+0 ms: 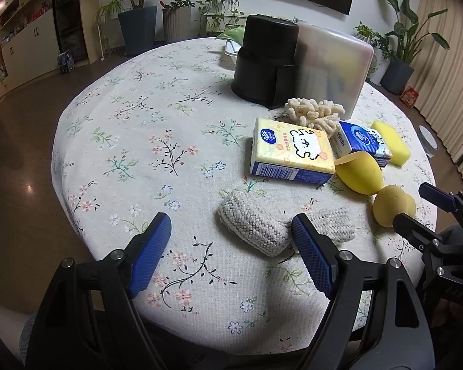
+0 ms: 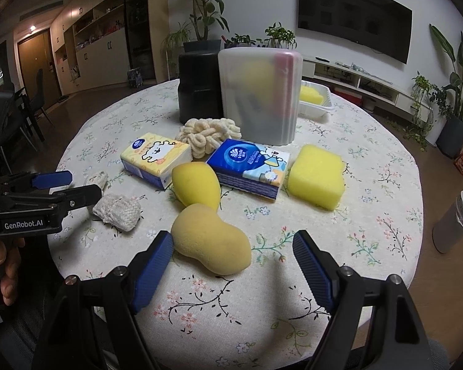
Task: Organize soft objects
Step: 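Move the right tool toward the yellow peanut-shaped sponge while the left tool nears the knitted socks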
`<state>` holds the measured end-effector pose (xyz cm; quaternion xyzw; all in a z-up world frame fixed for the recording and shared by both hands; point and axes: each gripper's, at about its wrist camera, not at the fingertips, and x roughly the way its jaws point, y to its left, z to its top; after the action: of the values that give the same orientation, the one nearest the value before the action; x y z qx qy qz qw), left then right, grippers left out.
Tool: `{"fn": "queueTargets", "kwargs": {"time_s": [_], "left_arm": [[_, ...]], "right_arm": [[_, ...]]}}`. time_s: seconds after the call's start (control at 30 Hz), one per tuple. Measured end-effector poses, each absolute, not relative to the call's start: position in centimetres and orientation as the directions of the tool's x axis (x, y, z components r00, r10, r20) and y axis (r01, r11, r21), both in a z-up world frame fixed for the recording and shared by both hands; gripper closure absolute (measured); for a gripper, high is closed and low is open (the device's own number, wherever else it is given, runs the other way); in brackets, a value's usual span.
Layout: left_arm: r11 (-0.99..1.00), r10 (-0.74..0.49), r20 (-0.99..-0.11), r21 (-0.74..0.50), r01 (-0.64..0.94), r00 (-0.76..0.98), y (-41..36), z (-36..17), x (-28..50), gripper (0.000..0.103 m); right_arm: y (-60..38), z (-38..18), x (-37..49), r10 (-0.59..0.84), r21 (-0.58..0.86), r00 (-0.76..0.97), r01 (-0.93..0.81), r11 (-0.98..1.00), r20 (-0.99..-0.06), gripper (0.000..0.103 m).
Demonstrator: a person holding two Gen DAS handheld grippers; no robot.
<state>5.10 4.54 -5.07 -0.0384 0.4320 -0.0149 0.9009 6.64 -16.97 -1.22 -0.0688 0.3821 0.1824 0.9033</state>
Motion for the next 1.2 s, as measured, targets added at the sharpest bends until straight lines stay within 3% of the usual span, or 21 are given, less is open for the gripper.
{"fn": "queueTargets", "kwargs": {"time_s": [1.2], "left_arm": [[0.997, -0.053, -0.776, -0.074, -0.007, 0.628, 4.72, -5.08, 5.25, 0.023]], "right_arm": [[-16.86, -0.98, 6.27, 0.292, 0.025, 0.649, -0.388, 0.921, -0.702, 0.021]]}}
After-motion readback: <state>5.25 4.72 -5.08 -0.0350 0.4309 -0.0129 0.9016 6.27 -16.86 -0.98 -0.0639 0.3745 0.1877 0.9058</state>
